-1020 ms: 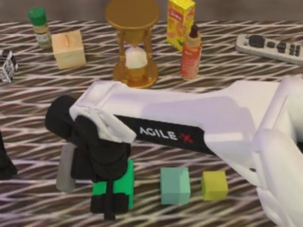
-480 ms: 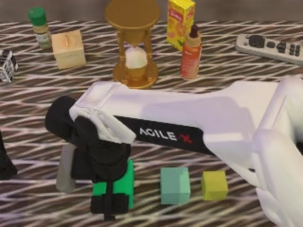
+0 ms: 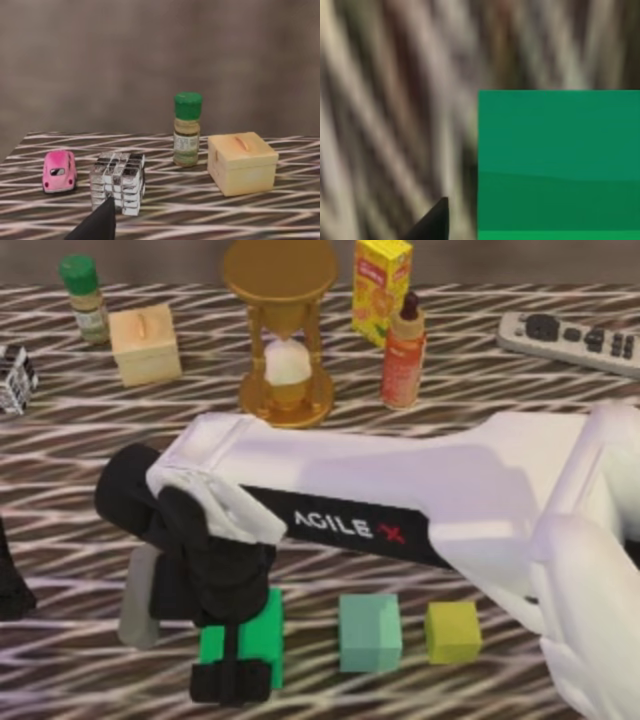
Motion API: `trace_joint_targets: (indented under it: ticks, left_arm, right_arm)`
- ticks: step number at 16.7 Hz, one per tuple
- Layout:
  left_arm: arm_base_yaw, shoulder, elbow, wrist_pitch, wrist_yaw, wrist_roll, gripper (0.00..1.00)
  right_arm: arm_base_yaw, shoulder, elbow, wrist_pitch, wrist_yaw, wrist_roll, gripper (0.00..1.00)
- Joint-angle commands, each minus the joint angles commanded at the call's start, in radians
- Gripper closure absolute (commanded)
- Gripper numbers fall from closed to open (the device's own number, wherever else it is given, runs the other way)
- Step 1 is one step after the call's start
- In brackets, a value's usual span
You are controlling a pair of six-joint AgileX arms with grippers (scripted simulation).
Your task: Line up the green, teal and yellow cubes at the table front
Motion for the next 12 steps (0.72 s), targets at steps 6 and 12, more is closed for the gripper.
trace_joint_targets:
  ticks: [6, 12]
  left_arm:
    - [0.000, 0.000, 0.000, 0.000, 0.000, 0.000, 0.00]
    - [0.000, 0.000, 0.000, 0.000, 0.000, 0.000, 0.00]
  right_arm:
    - [-0.002, 0.000, 0.000, 0.000, 0.000, 0.000, 0.00]
    - [0.001, -0.018, 0.136, -0.163, -0.001, 0.001, 0.00]
